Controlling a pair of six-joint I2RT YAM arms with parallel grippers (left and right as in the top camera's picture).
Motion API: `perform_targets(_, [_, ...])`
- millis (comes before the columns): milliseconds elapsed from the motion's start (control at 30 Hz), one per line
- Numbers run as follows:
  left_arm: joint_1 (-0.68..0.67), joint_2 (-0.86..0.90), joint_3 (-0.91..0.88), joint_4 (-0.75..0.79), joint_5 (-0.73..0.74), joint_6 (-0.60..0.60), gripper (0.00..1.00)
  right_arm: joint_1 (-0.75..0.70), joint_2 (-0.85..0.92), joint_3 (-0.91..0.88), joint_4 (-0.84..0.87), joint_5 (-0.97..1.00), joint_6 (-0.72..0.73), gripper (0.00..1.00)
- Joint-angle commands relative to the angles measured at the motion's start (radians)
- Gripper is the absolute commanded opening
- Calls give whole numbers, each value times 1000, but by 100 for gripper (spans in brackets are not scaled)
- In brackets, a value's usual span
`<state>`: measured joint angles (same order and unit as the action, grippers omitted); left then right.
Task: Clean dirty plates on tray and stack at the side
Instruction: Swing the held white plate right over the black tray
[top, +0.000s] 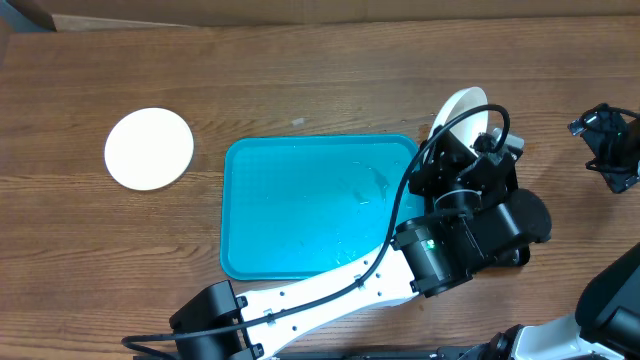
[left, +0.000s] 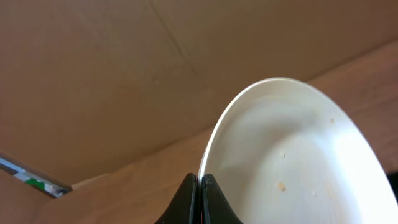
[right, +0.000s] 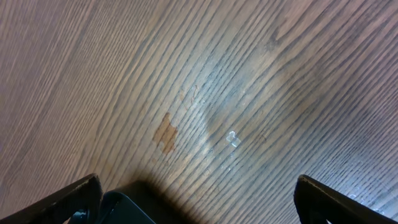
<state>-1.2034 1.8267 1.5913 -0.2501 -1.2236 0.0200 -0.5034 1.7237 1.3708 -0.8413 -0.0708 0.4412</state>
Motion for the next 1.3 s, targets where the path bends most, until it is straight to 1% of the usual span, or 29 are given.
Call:
perform_targets(0, [-1,-22,23,56,-15,103,4,-1,-10,3,2,9,4,100])
perform_targets(67, [-5,-22,23,66,56,182,4,-1,-9,3,2,9,4,100])
perform_targets(100, [-10,-22,23,67,61,232,4,-1,-9,3,2,9,4,100])
perform_targets(167, [-14,-22,23,79,0,298,4,-1,-9,3,2,9,4,100])
perform_targets(233, [-7,-22,23,113,-39,299,4,-1,-9,3,2,9,4,100])
perform_targets(333, [0,-22,23,128,10,272,4,-1,-9,3,2,9,4,100])
perform_targets(400, [6,-22,23,119,50,217,4,-1,-9,3,2,9,4,100])
perform_targets(467, [13,-22,23,75,103,119,4,-1,-10,3,2,9,4,100])
perform_targets(600, [48,-23,23,-54,306,-55,4,-1,-10,3,2,9,4,100])
perform_targets(700, [107,-23,24,-128,432,-172,4,-1,-9,3,2,9,4,100])
perform_targets(800, [177,-31,24,-207,488,-286,4,-1,-9,3,2,9,4,100])
perform_targets(833, [200,-38,24,-234,526,-307,4,-1,-9,3,2,9,4,100])
perform_targets(867, [224,-45,24,-261,576,-322,9,-1,-10,3,2,9,4,100])
perform_targets(933, [276,-61,24,-311,703,-352,40,-1,-10,3,2,9,4,100])
perform_targets(967, [302,-69,24,-333,774,-372,50,-1,-9,3,2,9,4,100])
perform_targets(1000, [330,-75,24,-354,852,-393,54,-1,-10,3,2,9,4,100])
perform_targets(1067, [388,-79,24,-392,1028,-443,58,-1,-9,3,2,9,4,100])
perform_targets(1100, [421,-79,24,-412,1146,-475,61,-1,-9,3,2,9,4,100])
perform_targets(1167, [472,-71,23,-457,1320,-525,64,-1,-10,3,2,9,4,100])
perform_targets(1233, [510,-60,21,-505,1436,-554,65,-1,-9,3,2,9,4,100])
perform_targets(1267, [522,-52,19,-525,1471,-560,65,-1,-9,3,2,9,4,100])
